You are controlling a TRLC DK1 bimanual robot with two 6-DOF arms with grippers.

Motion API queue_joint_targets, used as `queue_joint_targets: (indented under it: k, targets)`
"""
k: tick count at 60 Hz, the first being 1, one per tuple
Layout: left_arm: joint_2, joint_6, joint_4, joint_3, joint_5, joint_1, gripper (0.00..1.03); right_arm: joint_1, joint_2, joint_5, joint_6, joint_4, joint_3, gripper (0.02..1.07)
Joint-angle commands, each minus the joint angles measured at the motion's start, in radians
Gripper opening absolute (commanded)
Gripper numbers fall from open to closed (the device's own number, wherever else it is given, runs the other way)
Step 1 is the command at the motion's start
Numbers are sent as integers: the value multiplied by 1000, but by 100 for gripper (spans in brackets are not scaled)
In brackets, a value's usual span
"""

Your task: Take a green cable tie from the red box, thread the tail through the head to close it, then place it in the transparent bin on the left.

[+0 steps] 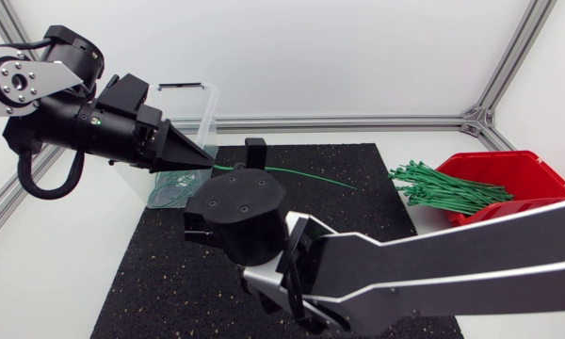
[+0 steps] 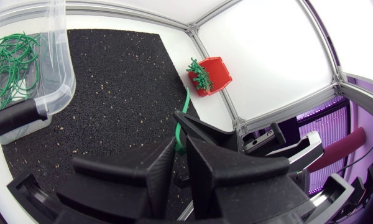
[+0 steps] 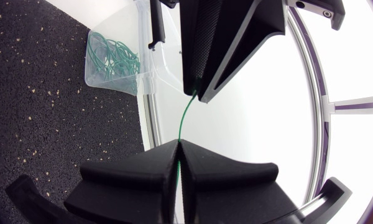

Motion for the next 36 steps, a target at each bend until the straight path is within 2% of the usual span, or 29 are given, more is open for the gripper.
queue_joint_targets:
  k: [1, 3, 27, 30, 36]
  targets:
    - [14, -12, -10, -21, 11, -8, 6, -2, 26, 21, -30, 22, 0, 8]
    - [14, -12, -8, -22, 11, -10, 4, -2, 27, 21, -30, 22, 0, 8]
    - [3, 35, -33, -16, -9, -10, 4, 20, 12, 24, -31, 25, -13, 10]
    - [0, 46, -37, -11, -21, -2, 4, 21, 3, 22, -31, 26, -20, 17]
    - [0, 78, -54, -2, -38, 10, 4, 29, -25, 18, -30, 25, -32, 43]
